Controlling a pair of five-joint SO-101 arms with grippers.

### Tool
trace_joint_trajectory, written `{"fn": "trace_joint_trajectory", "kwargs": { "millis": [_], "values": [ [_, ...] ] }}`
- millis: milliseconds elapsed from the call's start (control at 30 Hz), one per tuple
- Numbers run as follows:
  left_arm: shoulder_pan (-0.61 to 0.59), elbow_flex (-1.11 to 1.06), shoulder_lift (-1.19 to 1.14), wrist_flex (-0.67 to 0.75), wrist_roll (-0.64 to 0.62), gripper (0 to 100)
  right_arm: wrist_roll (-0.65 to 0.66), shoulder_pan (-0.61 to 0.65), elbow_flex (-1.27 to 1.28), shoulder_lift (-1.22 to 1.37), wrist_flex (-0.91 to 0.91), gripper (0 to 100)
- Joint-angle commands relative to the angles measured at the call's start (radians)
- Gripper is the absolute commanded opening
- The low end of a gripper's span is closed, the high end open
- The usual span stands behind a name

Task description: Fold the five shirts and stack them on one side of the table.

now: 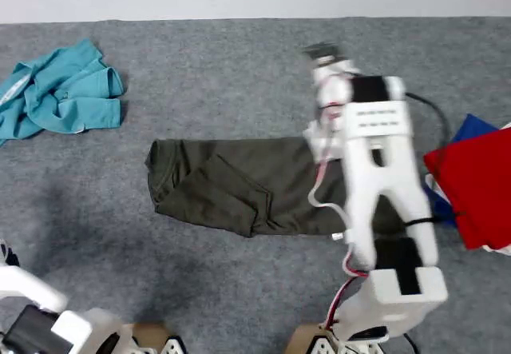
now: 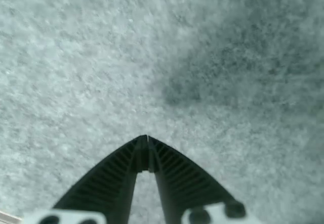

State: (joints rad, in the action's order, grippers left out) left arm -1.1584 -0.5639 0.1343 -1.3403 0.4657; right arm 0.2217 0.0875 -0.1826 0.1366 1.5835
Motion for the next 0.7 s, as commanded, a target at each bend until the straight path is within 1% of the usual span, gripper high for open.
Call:
{"fn": "trace_joint_trajectory", "kwargs": {
  "millis": [0, 67, 133, 233, 300, 333, 500, 667],
  "values": [
    [0.002, 0.035, 0.049, -0.051, 0.000, 0, 0.009, -0.084, -0.048, -0.048, -0.027, 5.0],
    [0.000, 0.036, 0.051, -0.069, 0.000, 0, 0.011, -0.124, -0.049, -0.024, -0.033, 6.5],
    [0.000, 0.036, 0.051, -0.083, 0.000, 0, 0.008, -0.162, -0.049, 0.015, -0.033, 11.2],
    [0.008, 0.036, 0.051, -0.100, 0.000, 0, 0.005, -0.217, -0.051, 0.093, -0.033, 24.5],
    [0.008, 0.036, 0.051, -0.095, 0.000, 0, 0.005, -0.245, -0.054, 0.143, -0.035, 31.5],
    [0.008, 0.036, 0.051, -0.092, 0.000, 0, 0.006, -0.255, -0.054, 0.163, -0.044, 32.8],
    [0.009, 0.076, 0.049, -0.100, 0.002, 0, 0.006, -0.308, -0.054, 0.236, -0.101, 32.9],
    [0.009, 0.116, 0.049, -0.129, 0.000, 0, 0.011, -0.298, -0.052, 0.282, -0.153, 32.9]
  ]
}}
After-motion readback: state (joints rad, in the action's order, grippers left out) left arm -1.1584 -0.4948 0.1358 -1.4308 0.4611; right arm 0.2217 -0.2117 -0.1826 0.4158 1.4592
